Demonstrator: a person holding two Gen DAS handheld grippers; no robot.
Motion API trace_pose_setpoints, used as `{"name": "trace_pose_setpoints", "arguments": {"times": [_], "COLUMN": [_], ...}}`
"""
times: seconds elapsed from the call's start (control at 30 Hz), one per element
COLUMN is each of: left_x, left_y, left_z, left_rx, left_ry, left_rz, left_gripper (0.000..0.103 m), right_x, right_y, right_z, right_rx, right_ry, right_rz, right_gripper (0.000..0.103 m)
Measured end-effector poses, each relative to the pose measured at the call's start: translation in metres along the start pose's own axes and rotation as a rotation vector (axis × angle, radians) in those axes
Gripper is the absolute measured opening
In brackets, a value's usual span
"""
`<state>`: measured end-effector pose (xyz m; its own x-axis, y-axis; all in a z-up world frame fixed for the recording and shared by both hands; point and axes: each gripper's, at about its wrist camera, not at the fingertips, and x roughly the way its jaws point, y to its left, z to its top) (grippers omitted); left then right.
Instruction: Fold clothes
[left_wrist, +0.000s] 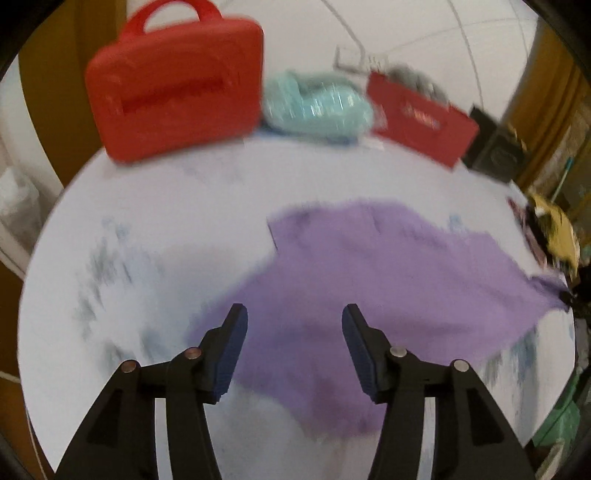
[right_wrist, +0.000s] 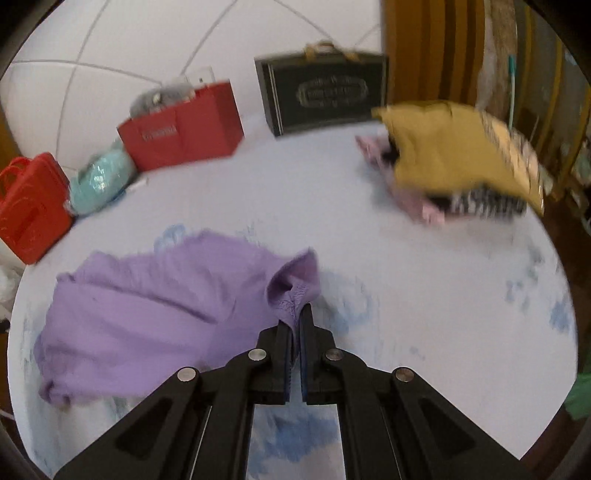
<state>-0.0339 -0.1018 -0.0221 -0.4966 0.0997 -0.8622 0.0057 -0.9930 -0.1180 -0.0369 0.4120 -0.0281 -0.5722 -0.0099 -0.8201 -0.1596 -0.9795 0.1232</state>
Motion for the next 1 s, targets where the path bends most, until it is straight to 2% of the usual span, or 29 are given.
{"name": "trace_pose_setpoints", "arguments": {"times": [0.2,0.33,0.57,0.6,0.63,0.67,0.7,0.77,0.87,0.93,1.0], "left_x": [0.014,0.02,0.043,0.047,0.051,0.055,0.06,0.056,0.026,-0.007,-0.03], "left_y": [-0.006,-0.011,-0.027,-0.03,-0.033,-0.036,-0.035,-0.029,-0.007,0.021,0.042], "left_z": [-0.052,-0.072,-0.072,-0.07,-0.068,-0.066,-0.061,-0.055,-0.044,-0.041,-0.042], "left_rx": [-0.06,-0.093,-0.118,-0.108,-0.098,-0.088,-0.079,-0.104,-0.121,-0.15,-0.158], "left_ry": [0.104,0.134,0.127,0.112,0.097,0.082,0.091,0.086,0.019,-0.036,-0.055], "left_rz": [-0.003,-0.015,-0.067,-0.056,-0.045,-0.034,0.005,0.004,0.071,0.096,0.136], "left_gripper": [0.054,0.055,0.057,0.057,0.046,0.006,0.003,0.003,0.003,0.003,0.003], "right_x": [0.008,0.013,0.019,0.02,0.02,0.02,0.02,0.019,0.005,-0.005,-0.013], "right_y": [0.0,-0.001,-0.002,-0.002,-0.002,-0.001,-0.001,-0.001,-0.001,0.008,0.023], "right_z": [-0.005,-0.007,-0.008,-0.008,-0.008,-0.008,-0.009,-0.01,-0.016,-0.025,-0.04], "right_rx": [-0.015,-0.028,-0.03,-0.031,-0.033,-0.033,-0.033,-0.029,0.001,0.0,-0.026], "right_ry": [0.022,0.03,0.039,0.04,0.04,0.041,0.042,0.042,0.054,0.087,0.14], "right_rz": [0.046,0.069,0.099,0.101,0.103,0.103,0.103,0.098,0.152,0.229,0.317], "right_gripper": [0.003,0.003,0.003,0.003,0.003,0.003,0.003,0.003,0.003,0.003,0.004]}}
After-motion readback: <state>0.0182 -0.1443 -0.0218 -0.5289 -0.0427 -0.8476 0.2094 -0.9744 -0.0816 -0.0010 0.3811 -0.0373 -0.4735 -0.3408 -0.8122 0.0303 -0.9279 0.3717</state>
